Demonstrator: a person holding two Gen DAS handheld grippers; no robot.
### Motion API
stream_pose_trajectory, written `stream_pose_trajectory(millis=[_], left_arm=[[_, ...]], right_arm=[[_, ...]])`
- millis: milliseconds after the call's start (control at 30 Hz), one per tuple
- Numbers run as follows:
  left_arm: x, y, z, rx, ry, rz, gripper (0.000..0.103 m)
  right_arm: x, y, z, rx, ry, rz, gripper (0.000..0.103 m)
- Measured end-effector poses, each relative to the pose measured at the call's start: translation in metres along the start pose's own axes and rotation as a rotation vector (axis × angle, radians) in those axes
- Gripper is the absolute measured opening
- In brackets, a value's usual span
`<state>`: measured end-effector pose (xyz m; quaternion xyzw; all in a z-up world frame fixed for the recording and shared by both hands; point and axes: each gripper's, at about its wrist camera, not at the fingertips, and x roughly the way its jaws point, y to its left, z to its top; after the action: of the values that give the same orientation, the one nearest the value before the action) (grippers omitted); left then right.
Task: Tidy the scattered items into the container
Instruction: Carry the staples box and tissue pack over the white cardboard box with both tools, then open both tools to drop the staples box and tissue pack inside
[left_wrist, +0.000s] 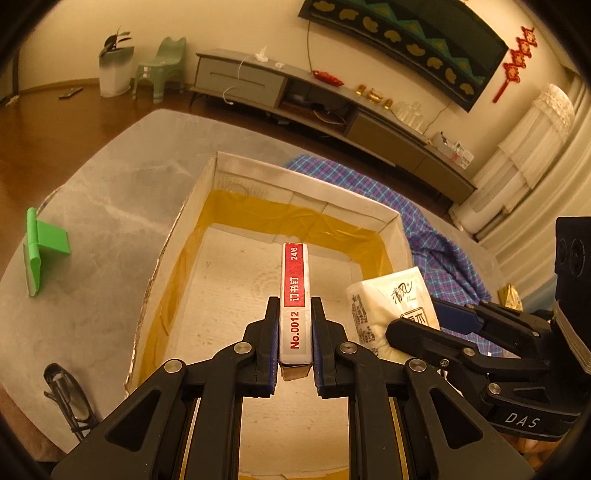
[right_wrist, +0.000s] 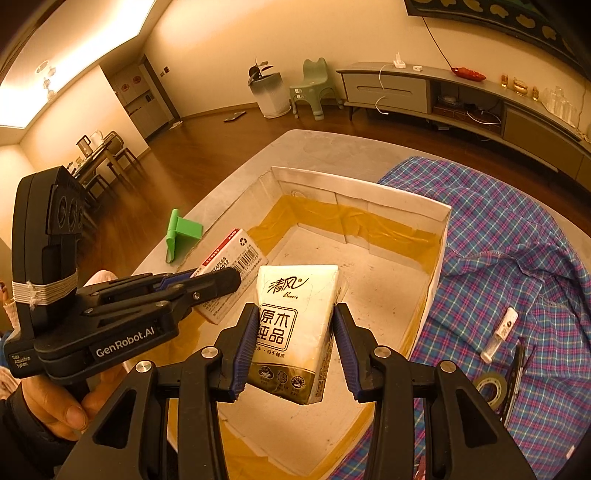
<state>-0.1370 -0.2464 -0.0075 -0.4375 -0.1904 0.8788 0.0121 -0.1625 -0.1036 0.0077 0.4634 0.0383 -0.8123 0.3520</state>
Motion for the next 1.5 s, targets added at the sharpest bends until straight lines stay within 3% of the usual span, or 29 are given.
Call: stream_pose_trajectory(millis=[533,867,1267,1433,1500], left_arm=[[0.044,0.015,0.026,-0.072,0.097,0.025,0.015],[0.074,0.023,0.029,-0.099,0.165,0.049,0.015],[0.106,0.025,0.037,-0.07,0.194,0.161,0.016],[0.101,0.026,0.035,-0.07,0.17,0.167,0.032],[0.094,0.024,0.035,-0.065,0.157,0.164,0.035]], right_arm=[[0.047,-0.018,0.037,-0.019,0.103,-0.048,0.043],[0.078,-0.021,0.053,-0.094,0.18,-0.148,0.043],[0.116,-0.02,0.063,-0.206,0.289,-0.3,0.043],[0.11,-0.025,0.06,-0.187,0.285,-0.304,0.045],[0.1,-0.026,0.06,-0.175,0.263,-0.309,0.051]])
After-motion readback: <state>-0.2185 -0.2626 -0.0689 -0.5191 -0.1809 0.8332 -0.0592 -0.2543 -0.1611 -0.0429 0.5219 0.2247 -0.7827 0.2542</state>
